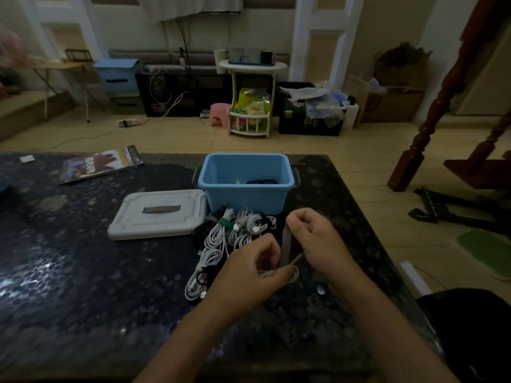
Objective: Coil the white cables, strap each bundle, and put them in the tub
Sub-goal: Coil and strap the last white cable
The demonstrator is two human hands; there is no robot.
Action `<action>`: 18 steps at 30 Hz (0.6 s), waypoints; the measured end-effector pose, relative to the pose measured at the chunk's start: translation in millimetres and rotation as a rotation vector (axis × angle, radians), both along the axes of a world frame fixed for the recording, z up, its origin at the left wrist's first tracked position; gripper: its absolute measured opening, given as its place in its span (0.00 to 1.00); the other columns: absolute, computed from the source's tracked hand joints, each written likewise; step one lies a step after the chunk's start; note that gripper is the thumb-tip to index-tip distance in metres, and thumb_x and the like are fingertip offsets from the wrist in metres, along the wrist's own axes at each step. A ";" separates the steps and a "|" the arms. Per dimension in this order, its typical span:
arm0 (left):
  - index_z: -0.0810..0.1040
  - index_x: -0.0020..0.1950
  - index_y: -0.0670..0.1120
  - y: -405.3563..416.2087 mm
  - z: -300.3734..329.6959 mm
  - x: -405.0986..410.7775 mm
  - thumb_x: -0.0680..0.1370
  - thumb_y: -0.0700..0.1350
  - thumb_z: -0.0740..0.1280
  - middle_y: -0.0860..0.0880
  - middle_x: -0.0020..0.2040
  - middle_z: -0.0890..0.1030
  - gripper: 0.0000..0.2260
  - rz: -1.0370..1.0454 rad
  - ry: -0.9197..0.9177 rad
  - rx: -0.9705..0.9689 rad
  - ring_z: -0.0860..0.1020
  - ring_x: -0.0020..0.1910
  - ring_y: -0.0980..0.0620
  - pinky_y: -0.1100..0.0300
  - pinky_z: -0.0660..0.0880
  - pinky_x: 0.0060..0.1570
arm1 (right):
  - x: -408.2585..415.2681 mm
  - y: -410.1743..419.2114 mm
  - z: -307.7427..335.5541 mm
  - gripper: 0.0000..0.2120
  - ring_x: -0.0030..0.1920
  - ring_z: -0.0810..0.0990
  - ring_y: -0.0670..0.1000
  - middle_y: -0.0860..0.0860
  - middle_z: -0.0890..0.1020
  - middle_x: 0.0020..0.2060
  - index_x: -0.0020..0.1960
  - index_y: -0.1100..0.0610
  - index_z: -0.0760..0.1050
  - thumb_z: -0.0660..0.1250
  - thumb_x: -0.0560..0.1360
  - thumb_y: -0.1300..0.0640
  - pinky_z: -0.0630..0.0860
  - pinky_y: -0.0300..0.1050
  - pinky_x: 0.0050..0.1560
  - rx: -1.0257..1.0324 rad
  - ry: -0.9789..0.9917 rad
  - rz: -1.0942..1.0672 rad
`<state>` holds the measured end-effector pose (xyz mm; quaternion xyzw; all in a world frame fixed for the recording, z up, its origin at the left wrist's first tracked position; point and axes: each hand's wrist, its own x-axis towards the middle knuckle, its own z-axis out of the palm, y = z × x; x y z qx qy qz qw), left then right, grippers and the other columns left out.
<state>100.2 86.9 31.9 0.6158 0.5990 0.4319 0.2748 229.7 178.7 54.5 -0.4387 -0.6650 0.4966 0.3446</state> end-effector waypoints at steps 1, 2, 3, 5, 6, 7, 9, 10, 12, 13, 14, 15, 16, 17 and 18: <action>0.71 0.41 0.52 0.6 0.1 -0.7 0.73 0.50 0.73 0.55 0.34 0.75 0.10 -0.004 -0.028 -0.018 0.72 0.32 0.59 0.63 0.69 0.35 | 0.0 -0.4 0.4 0.06 0.32 0.78 0.36 0.46 0.81 0.35 0.50 0.54 0.77 0.62 0.82 0.54 0.72 0.28 0.33 0.021 0.001 0.001; 0.73 0.43 0.52 1.3 -0.1 -1.7 0.74 0.48 0.73 0.54 0.34 0.77 0.09 -0.011 -0.046 -0.038 0.74 0.33 0.59 0.63 0.70 0.35 | 0.6 -0.5 0.4 0.06 0.32 0.77 0.35 0.46 0.80 0.35 0.50 0.55 0.77 0.62 0.82 0.55 0.72 0.28 0.33 0.049 0.000 0.003; 0.75 0.44 0.52 1.9 -0.5 -3.0 0.74 0.47 0.73 0.54 0.34 0.78 0.07 -0.013 -0.039 -0.050 0.74 0.33 0.59 0.61 0.70 0.34 | 0.9 -0.4 0.7 0.06 0.31 0.77 0.35 0.45 0.80 0.35 0.50 0.56 0.76 0.63 0.82 0.55 0.71 0.28 0.33 0.079 -0.005 0.002; 0.76 0.41 0.51 2.6 -1.7 -5.7 0.75 0.47 0.72 0.53 0.35 0.77 0.06 0.000 0.034 -0.053 0.74 0.33 0.58 0.58 0.70 0.35 | 1.3 -0.4 1.4 0.06 0.31 0.77 0.35 0.45 0.79 0.34 0.49 0.56 0.76 0.63 0.82 0.56 0.71 0.28 0.33 0.119 -0.012 0.008; 0.74 0.39 0.51 2.7 -2.4 -6.6 0.74 0.47 0.71 0.53 0.35 0.76 0.08 0.006 0.062 -0.052 0.72 0.33 0.58 0.58 0.69 0.35 | 1.3 -0.9 1.1 0.05 0.32 0.77 0.36 0.45 0.80 0.34 0.48 0.55 0.76 0.63 0.82 0.57 0.72 0.29 0.34 0.125 -0.008 0.020; 0.71 0.38 0.52 2.8 -3.0 -7.2 0.74 0.47 0.71 0.53 0.34 0.74 0.09 0.014 0.078 -0.052 0.71 0.33 0.59 0.59 0.68 0.35 | 1.1 -2.0 1.0 0.04 0.33 0.78 0.37 0.46 0.81 0.33 0.48 0.55 0.76 0.64 0.81 0.57 0.74 0.31 0.36 0.120 0.003 0.039; 0.69 0.37 0.52 2.5 -2.3 -7.3 0.71 0.49 0.68 0.53 0.34 0.73 0.09 0.044 0.083 -0.063 0.69 0.32 0.58 0.57 0.68 0.35 | 1.5 -2.9 -0.5 0.01 0.37 0.82 0.43 0.48 0.83 0.35 0.49 0.54 0.76 0.68 0.79 0.58 0.79 0.38 0.42 0.091 0.027 0.090; 0.69 0.38 0.51 2.7 -1.6 -7.4 0.70 0.51 0.67 0.52 0.34 0.74 0.08 0.068 0.079 -0.073 0.70 0.33 0.56 0.54 0.70 0.35 | 2.0 -3.3 -0.8 0.03 0.40 0.84 0.46 0.49 0.84 0.36 0.50 0.54 0.76 0.69 0.78 0.59 0.81 0.42 0.45 0.080 0.043 0.115; 0.73 0.42 0.49 3.3 0.2 -7.6 0.68 0.54 0.65 0.50 0.36 0.76 0.09 0.117 0.075 -0.090 0.74 0.35 0.50 0.46 0.74 0.38 | 3.6 -3.5 1.1 0.08 0.42 0.85 0.48 0.50 0.85 0.38 0.53 0.54 0.76 0.72 0.75 0.61 0.81 0.44 0.47 0.038 0.096 0.175; 0.74 0.44 0.48 3.3 1.3 -7.7 0.67 0.54 0.64 0.48 0.37 0.77 0.12 0.135 0.070 -0.097 0.75 0.37 0.48 0.44 0.74 0.40 | 4.5 -3.5 2.5 0.11 0.43 0.85 0.48 0.50 0.86 0.39 0.54 0.54 0.76 0.73 0.74 0.62 0.81 0.41 0.47 0.005 0.125 0.204; 0.74 0.45 0.47 3.2 1.9 -7.6 0.67 0.55 0.64 0.47 0.38 0.77 0.13 0.142 0.063 -0.106 0.75 0.37 0.47 0.44 0.74 0.40 | 5.2 -3.1 3.3 0.13 0.43 0.85 0.48 0.50 0.86 0.39 0.56 0.55 0.77 0.74 0.73 0.63 0.80 0.39 0.47 -0.024 0.141 0.230; 0.74 0.44 0.48 2.8 2.2 -7.6 0.67 0.56 0.65 0.48 0.37 0.77 0.13 0.140 0.063 -0.111 0.75 0.36 0.49 0.46 0.74 0.38 | 5.8 -3.0 3.4 0.15 0.44 0.85 0.48 0.50 0.86 0.39 0.58 0.55 0.77 0.74 0.73 0.63 0.80 0.38 0.46 -0.046 0.139 0.245; 0.74 0.44 0.48 2.0 2.6 -7.0 0.67 0.57 0.65 0.50 0.36 0.76 0.14 0.130 0.070 -0.117 0.73 0.34 0.52 0.50 0.72 0.36 | 5.8 -2.5 3.2 0.15 0.44 0.85 0.48 0.51 0.86 0.40 0.58 0.56 0.78 0.74 0.73 0.63 0.80 0.38 0.47 -0.051 0.123 0.251; 0.73 0.43 0.49 1.1 3.0 -6.3 0.66 0.57 0.66 0.52 0.34 0.75 0.14 0.117 0.082 -0.123 0.71 0.31 0.57 0.56 0.69 0.33 | 5.3 -2.2 3.1 0.13 0.45 0.85 0.48 0.51 0.86 0.41 0.56 0.56 0.79 0.74 0.73 0.64 0.80 0.38 0.47 -0.041 0.102 0.252; 0.71 0.42 0.49 0.2 3.9 -4.8 0.67 0.57 0.66 0.53 0.33 0.73 0.13 0.107 0.094 -0.126 0.70 0.30 0.59 0.61 0.66 0.31 | 4.8 -1.6 1.7 0.10 0.45 0.85 0.48 0.51 0.86 0.42 0.53 0.56 0.80 0.74 0.73 0.64 0.80 0.39 0.48 -0.022 0.088 0.252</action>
